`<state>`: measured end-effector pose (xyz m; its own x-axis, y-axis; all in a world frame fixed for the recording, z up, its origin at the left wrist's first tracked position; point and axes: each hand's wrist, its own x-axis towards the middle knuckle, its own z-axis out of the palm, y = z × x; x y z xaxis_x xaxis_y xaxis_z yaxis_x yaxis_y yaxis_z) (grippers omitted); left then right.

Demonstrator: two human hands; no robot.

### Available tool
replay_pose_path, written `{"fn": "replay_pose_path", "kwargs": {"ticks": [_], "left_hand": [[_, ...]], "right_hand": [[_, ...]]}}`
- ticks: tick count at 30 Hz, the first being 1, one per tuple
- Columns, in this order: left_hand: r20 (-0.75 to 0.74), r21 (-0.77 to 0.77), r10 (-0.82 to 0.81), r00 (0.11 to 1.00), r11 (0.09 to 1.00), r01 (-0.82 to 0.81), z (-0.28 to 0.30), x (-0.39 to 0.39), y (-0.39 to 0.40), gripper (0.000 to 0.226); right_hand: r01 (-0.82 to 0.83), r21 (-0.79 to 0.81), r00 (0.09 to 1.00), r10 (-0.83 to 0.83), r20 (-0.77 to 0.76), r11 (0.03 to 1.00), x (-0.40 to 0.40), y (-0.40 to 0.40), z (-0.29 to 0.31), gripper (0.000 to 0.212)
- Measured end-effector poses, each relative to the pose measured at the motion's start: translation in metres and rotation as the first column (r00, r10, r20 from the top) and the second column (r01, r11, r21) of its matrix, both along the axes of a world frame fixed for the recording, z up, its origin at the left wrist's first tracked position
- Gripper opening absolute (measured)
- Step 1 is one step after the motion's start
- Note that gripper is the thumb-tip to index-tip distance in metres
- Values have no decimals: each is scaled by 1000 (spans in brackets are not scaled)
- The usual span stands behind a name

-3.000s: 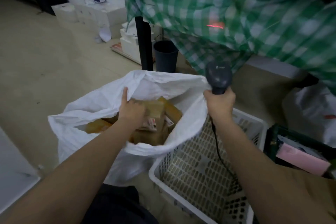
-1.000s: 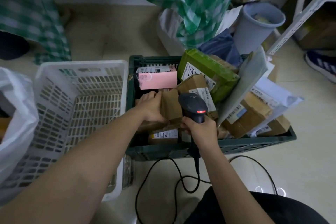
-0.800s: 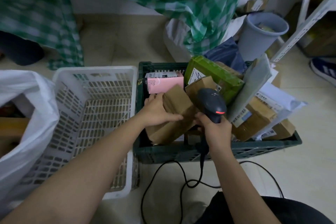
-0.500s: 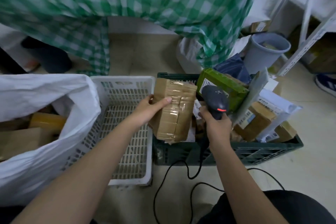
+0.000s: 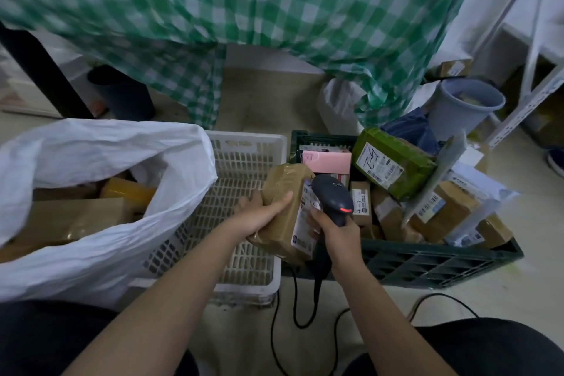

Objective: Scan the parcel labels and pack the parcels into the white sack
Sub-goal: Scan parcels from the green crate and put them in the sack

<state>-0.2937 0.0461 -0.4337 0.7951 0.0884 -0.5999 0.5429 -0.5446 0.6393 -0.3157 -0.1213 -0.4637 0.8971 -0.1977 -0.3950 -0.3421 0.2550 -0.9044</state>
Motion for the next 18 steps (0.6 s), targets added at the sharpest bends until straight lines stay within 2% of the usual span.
{"fn": "replay_pose_path", "kwargs": {"ticks": [2,3,5,8,9,12,14,18], "left_hand": [[-9,-1,-26,1000,1000,26,0,0,5,132],[-8,1,-26,1000,1000,26,-5,2,9,132],[22,-16,15,1000,1000,-15,-8,3,15,121],[136,-123,109,985,988,-92,-14,2,22,79],[160,-158,127,979,982,-102,-14,1,22,74],[185,-242,184,965,960,-137,-20,-2,29,82],[187,-271,207,960,951,-152,-22,-5,32,88],[214,-310,232,949,937,-159,-21,-12,36,75]], "right_hand": [[-39,31,999,40,-21,999,3,-2,0,31],[-60,40,997,62,-39,997,4,-3,-1,28],[-86,-20,993,84,-78,996,4,-6,-6,23],[-49,-180,994,31,-100,982,4,-10,-18,28],[-28,-178,996,12,-90,984,4,-11,-20,31],[-6,-163,1000,1,-31,987,2,-10,-20,35],[-24,-199,1000,26,10,980,2,-10,-19,29],[-88,-256,995,94,11,963,1,-5,-10,11]]}}
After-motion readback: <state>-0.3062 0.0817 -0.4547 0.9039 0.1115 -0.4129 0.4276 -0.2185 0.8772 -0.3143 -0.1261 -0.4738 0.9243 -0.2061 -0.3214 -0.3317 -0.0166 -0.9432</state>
